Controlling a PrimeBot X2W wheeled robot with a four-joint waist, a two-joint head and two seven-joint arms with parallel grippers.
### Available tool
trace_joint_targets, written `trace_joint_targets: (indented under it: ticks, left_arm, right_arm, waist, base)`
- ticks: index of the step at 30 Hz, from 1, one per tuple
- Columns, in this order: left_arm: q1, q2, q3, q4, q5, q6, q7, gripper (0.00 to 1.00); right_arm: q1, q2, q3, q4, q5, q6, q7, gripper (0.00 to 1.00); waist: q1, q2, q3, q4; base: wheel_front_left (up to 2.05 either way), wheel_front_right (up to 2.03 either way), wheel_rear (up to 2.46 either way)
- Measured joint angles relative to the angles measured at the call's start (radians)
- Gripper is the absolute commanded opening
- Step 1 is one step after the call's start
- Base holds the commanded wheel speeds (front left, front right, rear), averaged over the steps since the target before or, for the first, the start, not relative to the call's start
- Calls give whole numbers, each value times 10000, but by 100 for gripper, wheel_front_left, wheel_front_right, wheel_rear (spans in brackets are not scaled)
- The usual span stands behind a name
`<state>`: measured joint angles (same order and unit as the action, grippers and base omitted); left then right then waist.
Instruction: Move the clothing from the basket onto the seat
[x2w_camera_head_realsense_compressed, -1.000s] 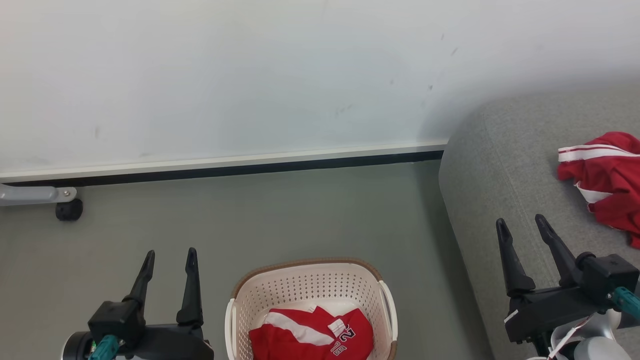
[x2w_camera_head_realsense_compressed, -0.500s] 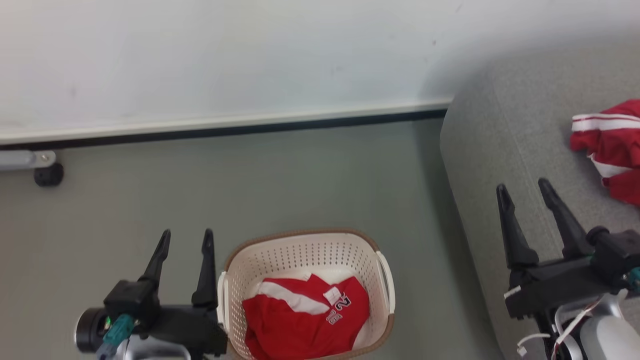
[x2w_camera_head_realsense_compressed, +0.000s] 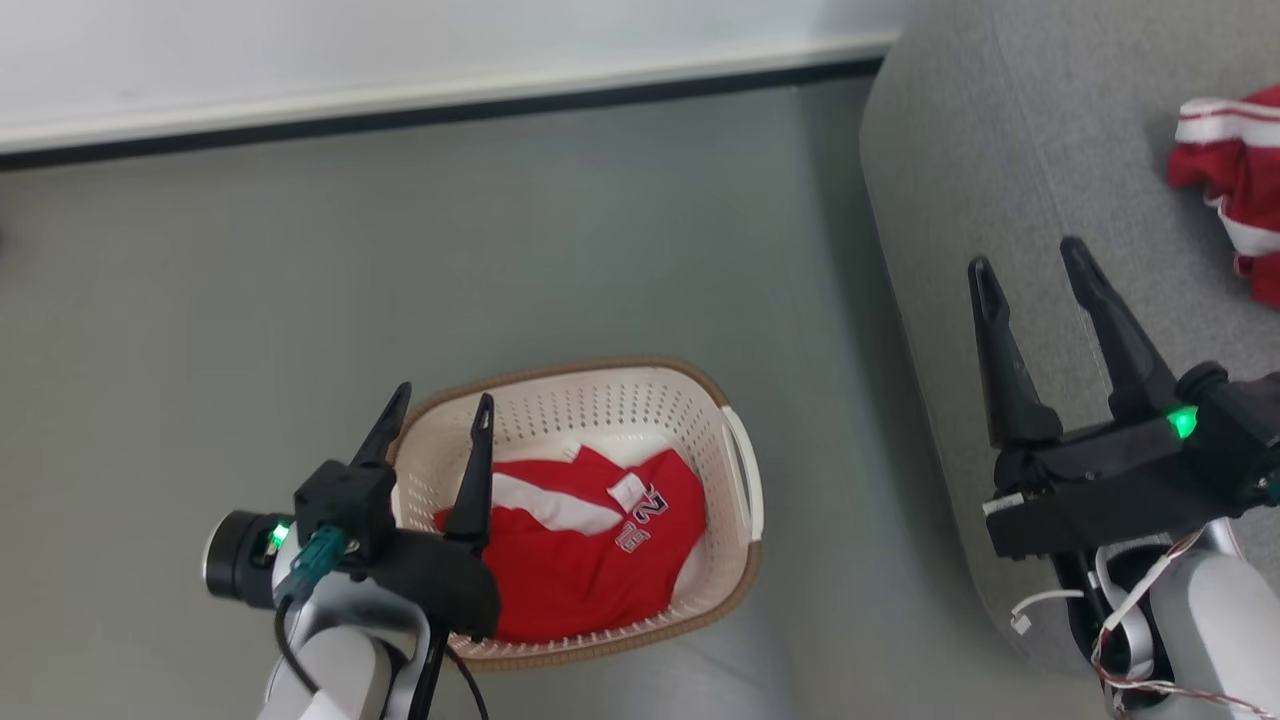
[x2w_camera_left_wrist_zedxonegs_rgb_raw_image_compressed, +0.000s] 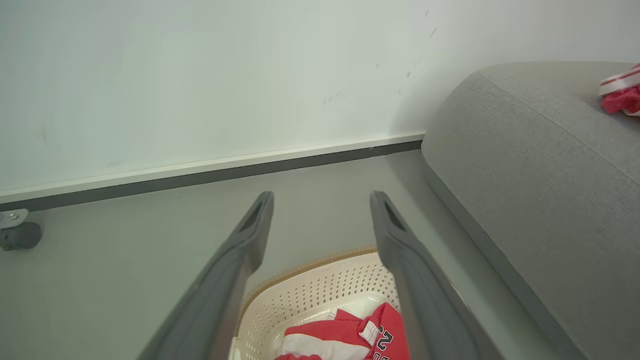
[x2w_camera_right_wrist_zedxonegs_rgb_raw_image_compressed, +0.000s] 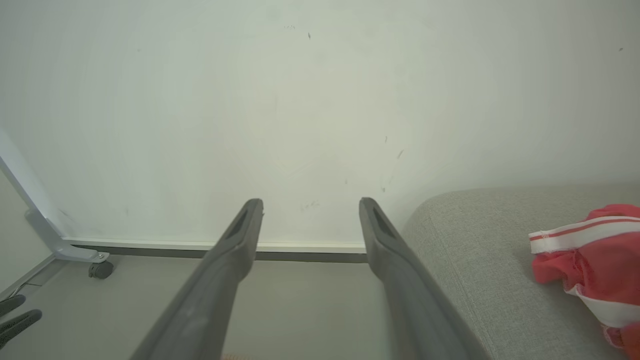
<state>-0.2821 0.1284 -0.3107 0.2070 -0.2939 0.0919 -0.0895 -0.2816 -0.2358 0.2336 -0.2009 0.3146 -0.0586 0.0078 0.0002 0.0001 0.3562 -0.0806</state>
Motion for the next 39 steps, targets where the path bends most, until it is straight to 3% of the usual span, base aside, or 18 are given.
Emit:
trace_joint_targets:
  ticks: [12,19,28,39]
  left_arm:
    - [-1657,50,-943,1553,790,-541,631,100]
    - [-2447,560,-1300,2474,1392,-849,1070,100]
    - [-3486,1137,-1174,3331,1716,-1018,1511,100]
    - [-4474,1243,-961,4690,1802,-1089,1858,100]
  right_arm:
    - [-1279,339,174,-508,-31,58,-15,100]
    - [-1643,667,336,-562,8,59,-155,100]
    - [-2227,1043,451,-681,123,148,-460,100]
    - [-2792,1267,558,-186,198,236,-1009,100]
  waist:
    - [1,1,1741,-732]
    - [0,0,2777,-1188]
    - [0,1,4118,-1810]
    - [-1,2,5606,-2449]
  base:
    - [0,0,0]
    - [0,0,0]
    - [0,0,0]
    - [0,0,0]
